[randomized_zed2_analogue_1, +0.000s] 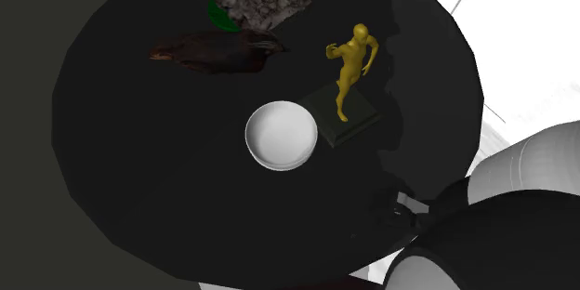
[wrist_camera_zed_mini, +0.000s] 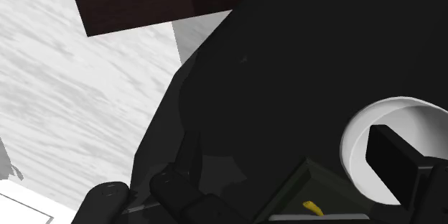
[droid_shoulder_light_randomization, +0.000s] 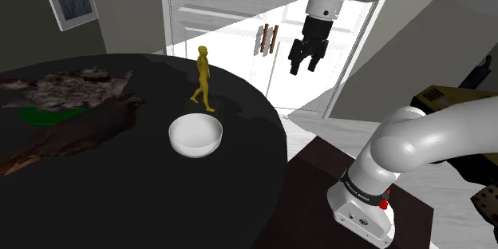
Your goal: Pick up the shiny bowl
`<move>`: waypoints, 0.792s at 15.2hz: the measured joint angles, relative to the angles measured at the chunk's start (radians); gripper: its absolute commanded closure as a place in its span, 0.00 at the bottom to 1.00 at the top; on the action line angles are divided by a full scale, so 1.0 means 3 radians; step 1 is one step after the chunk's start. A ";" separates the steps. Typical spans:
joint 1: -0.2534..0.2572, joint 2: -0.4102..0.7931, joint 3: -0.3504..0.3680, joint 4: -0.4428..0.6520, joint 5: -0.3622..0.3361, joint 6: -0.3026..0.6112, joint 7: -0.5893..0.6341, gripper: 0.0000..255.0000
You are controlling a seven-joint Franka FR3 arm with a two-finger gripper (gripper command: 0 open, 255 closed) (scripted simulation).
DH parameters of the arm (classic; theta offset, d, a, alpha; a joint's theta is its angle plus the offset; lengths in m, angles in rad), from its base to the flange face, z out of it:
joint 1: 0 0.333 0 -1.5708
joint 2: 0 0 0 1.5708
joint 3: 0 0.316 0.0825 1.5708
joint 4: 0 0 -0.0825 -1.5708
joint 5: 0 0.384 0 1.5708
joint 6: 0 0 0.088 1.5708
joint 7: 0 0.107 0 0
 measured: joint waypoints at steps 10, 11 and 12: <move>0.0101 0.0799 0.0201 -0.0050 0.0170 0.0838 0.0140 0.00; 0.0106 0.0912 0.0214 -0.0045 0.0179 0.0943 0.0141 0.00; 0.0114 0.1037 0.0234 -0.0025 0.0191 0.1048 0.0152 0.00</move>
